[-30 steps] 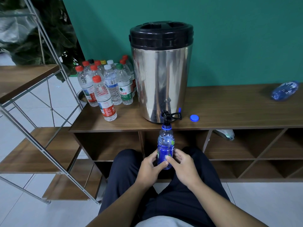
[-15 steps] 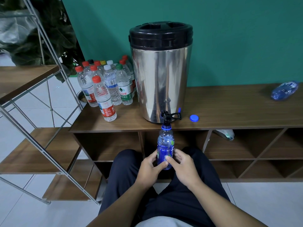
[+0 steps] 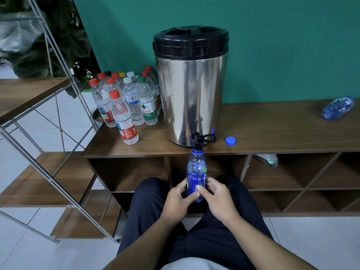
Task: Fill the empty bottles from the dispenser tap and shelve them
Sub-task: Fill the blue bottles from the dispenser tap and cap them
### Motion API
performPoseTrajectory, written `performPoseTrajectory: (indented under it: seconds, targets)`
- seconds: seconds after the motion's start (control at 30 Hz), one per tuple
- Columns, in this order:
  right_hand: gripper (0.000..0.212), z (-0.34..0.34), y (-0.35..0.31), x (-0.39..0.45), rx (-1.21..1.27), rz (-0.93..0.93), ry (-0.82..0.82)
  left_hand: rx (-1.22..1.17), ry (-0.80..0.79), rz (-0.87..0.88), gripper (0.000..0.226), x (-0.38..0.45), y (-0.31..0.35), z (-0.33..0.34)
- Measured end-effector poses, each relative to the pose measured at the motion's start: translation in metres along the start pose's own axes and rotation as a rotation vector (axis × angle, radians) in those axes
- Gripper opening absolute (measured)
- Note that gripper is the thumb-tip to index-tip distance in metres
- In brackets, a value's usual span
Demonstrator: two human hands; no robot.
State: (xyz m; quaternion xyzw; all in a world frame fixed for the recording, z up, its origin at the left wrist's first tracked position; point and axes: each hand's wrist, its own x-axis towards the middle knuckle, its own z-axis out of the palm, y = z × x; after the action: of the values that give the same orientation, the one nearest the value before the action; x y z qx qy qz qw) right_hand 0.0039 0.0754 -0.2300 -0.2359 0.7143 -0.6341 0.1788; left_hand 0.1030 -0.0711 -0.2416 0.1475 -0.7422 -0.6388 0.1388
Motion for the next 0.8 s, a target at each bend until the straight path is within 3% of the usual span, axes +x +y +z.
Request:
performPoseTrajectory:
  seconds: [0.8]
  targets:
    - [0.035,-0.0002,-0.0005,-0.0004,-0.018,0.004,0.009,0.035,-0.006,0.01,0.05,-0.0009,0.0016,-0.0003]
